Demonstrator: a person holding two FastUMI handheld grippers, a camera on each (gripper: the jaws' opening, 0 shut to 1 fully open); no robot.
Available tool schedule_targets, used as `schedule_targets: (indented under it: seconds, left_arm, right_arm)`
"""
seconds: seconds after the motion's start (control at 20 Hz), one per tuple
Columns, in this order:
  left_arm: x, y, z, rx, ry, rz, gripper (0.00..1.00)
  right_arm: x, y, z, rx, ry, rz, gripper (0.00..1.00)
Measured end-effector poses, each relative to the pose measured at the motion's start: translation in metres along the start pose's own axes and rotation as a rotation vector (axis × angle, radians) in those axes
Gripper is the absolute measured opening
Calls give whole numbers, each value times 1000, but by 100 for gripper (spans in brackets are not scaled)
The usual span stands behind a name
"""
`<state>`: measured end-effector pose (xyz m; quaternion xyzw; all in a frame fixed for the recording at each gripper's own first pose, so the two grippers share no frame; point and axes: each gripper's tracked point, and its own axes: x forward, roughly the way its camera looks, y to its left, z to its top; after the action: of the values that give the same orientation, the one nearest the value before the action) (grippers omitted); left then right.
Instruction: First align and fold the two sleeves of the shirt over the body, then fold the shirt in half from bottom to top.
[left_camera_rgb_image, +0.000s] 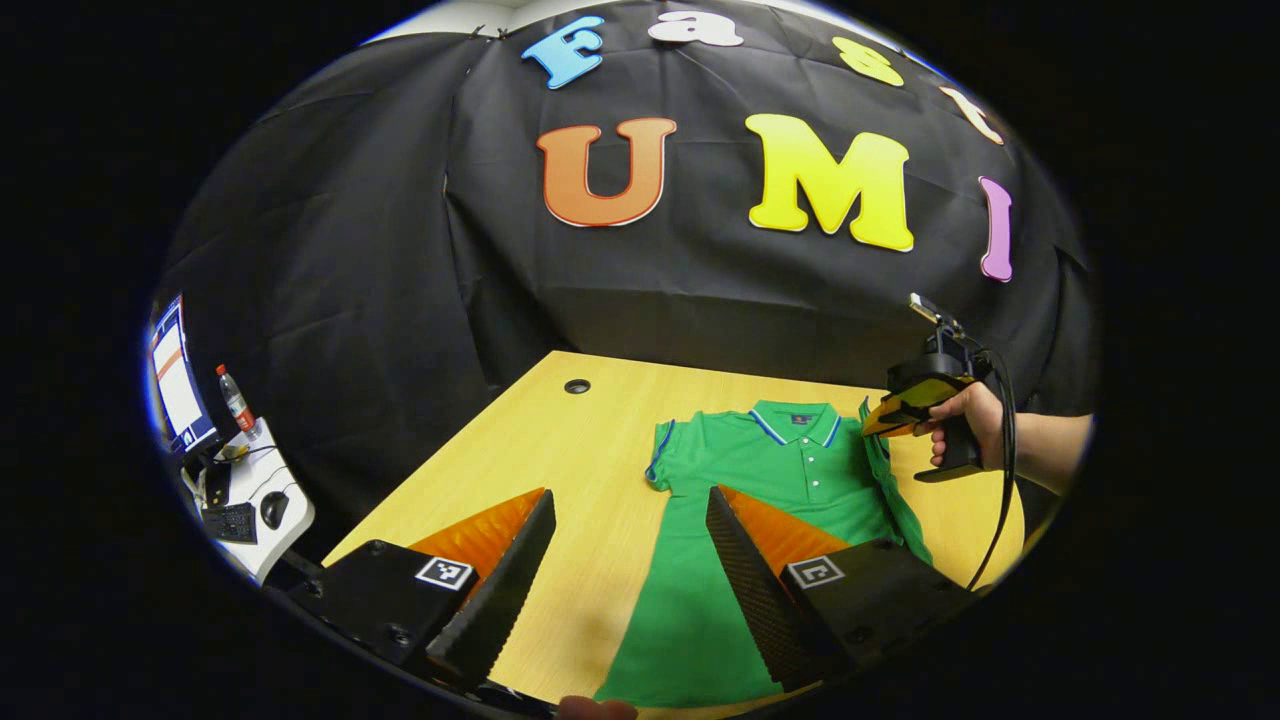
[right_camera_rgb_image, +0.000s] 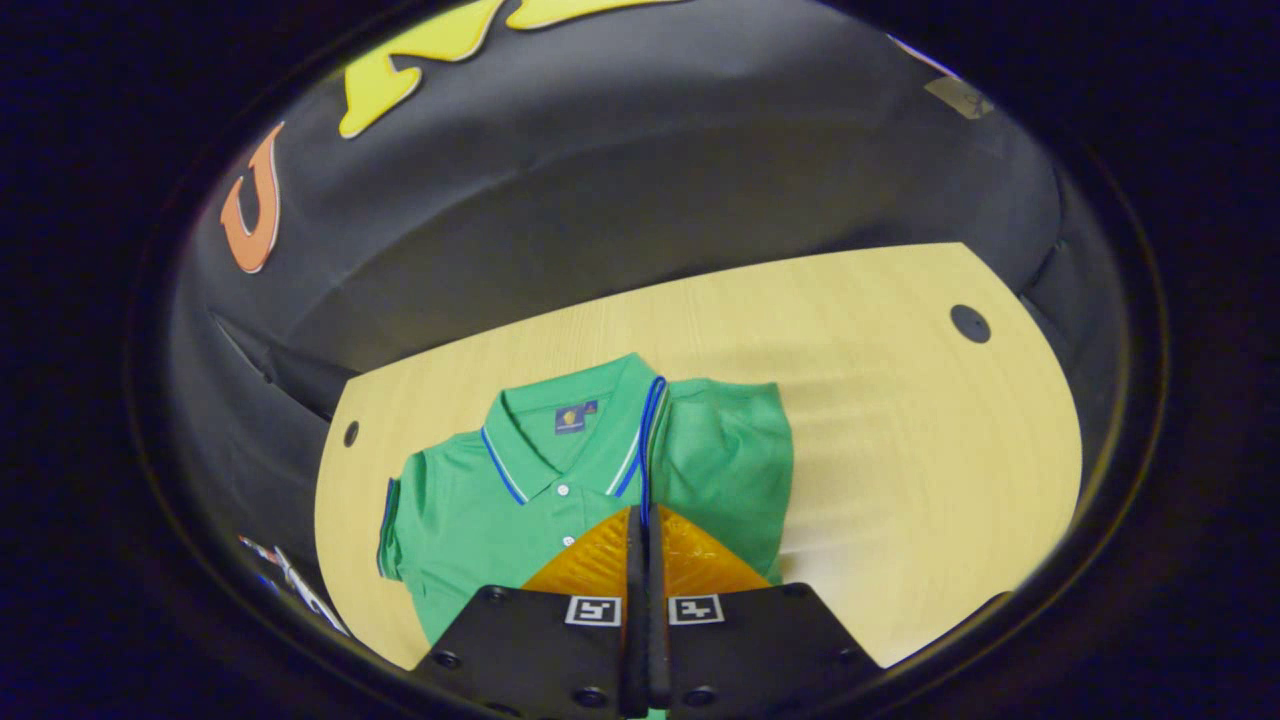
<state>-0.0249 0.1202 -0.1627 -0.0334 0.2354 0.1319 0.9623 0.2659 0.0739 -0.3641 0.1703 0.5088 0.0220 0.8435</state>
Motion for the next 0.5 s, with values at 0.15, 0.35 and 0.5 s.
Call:
schedule_targets:
  seconds: [0.15, 0.35, 0.5]
  left_arm:
    - [0, 10, -8, -29, 28, 9, 98]
    - [2, 15, -13, -39, 56, 6, 98]
    - [7, 11, -4, -18, 35, -18, 98]
  right_arm:
    - [20, 14, -11, 6, 32, 4, 3]
    - [20, 34, -21, 28, 54, 56, 16]
    - [-5, 45, -21, 42, 43, 106, 32]
